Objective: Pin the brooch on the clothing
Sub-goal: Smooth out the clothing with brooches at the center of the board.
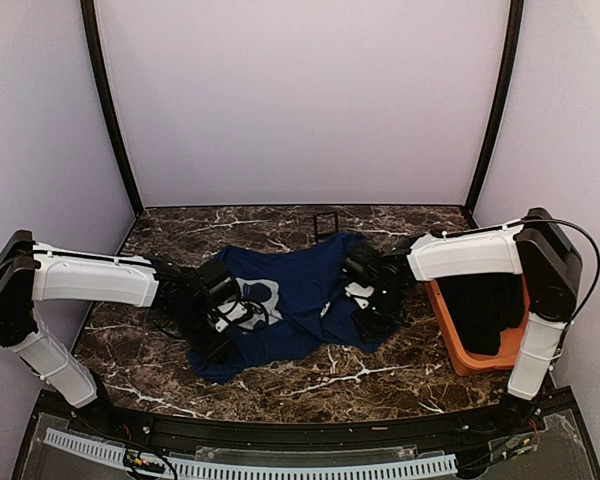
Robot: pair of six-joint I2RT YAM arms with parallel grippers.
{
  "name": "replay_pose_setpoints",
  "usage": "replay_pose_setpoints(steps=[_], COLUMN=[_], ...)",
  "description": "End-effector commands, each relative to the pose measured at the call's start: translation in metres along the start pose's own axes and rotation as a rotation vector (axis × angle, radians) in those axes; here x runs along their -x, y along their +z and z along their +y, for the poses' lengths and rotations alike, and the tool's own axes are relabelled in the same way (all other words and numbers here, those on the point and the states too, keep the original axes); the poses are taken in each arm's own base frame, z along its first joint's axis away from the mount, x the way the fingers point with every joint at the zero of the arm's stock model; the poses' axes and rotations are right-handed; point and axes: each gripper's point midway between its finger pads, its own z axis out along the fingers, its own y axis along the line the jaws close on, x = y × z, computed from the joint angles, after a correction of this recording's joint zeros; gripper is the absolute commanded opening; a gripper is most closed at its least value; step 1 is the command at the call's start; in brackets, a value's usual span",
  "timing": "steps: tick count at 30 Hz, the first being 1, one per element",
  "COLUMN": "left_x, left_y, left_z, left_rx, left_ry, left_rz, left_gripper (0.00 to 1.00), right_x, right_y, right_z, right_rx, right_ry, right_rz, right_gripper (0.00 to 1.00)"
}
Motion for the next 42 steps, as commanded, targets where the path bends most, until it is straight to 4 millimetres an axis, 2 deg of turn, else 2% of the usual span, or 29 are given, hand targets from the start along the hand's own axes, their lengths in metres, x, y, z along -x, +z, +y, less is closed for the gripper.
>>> replay_pose_setpoints(steps=[1, 2, 4, 5, 6, 11, 15, 21, 25, 28, 32, 36, 38, 40, 42], left_x=[-0.007, -0.006, -0.005, -0.006, -0.002, 0.007, 0.000, -0.001, 0.001, 0.004, 0.006, 0.008, 0.009, 0.010, 0.010], left_y=[0.002, 0.001, -0.003, -0.005, -0.011, -0.047, -0.069, -0.089, -0.100, -0.113, -0.123, -0.135, -0.141, -0.145, -0.145], left_z=[-0.001, 0.000, 0.002, 0.003, 0.004, 0.017, 0.029, 0.028, 0.034, 0.039, 0.036, 0.038, 0.041, 0.048, 0.051], left_rx=[-0.003, 0.002, 0.019, 0.025, 0.033, 0.120, 0.193, 0.192, 0.232, 0.265, 0.251, 0.263, 0.290, 0.329, 0.347], left_ry=[0.009, 0.009, 0.011, 0.012, 0.015, 0.038, 0.081, 0.121, 0.143, 0.171, 0.220, 0.257, 0.261, 0.256, 0.256], left_rz=[0.025, 0.022, 0.019, 0.024, 0.008, -0.034, 0.006, -0.003, 0.005, 0.009, 0.028, 0.039, 0.038, 0.035, 0.034], left_gripper=[0.23, 0.14, 0.03, 0.02, 0.01, 0.01, 0.01, 0.01, 0.01, 0.01, 0.01, 0.01, 0.01, 0.01, 0.01], right_x=[0.009, 0.011, 0.014, 0.016, 0.017, 0.028, 0.034, 0.025, 0.023, 0.027, 0.028, 0.029, 0.033, 0.039, 0.048], right_y=[-0.004, -0.006, -0.010, -0.013, -0.016, -0.043, -0.067, -0.086, -0.098, -0.100, -0.089, -0.082, -0.085, -0.091, -0.098], right_z=[0.000, 0.000, -0.003, -0.004, -0.005, -0.022, -0.045, -0.090, -0.116, -0.123, -0.129, -0.137, -0.142, -0.144, -0.133], right_rx=[-0.020, -0.024, -0.040, -0.045, -0.049, -0.120, -0.183, -0.314, -0.400, -0.412, -0.438, -0.495, -0.527, -0.539, -0.491], right_ry=[0.002, 0.000, 0.000, -0.001, -0.002, 0.014, 0.045, 0.108, 0.149, 0.158, 0.146, 0.137, 0.144, 0.159, 0.131], right_rz=[-0.040, -0.045, -0.052, -0.058, -0.066, -0.126, -0.157, -0.125, -0.121, -0.130, -0.104, -0.087, -0.104, -0.128, -0.165], right_gripper=[0.29, 0.23, 0.07, 0.02, 0.00, 0.00, 0.00, 0.00, 0.00, 0.00, 0.09, 0.10, 0.11, 0.17, 0.24])
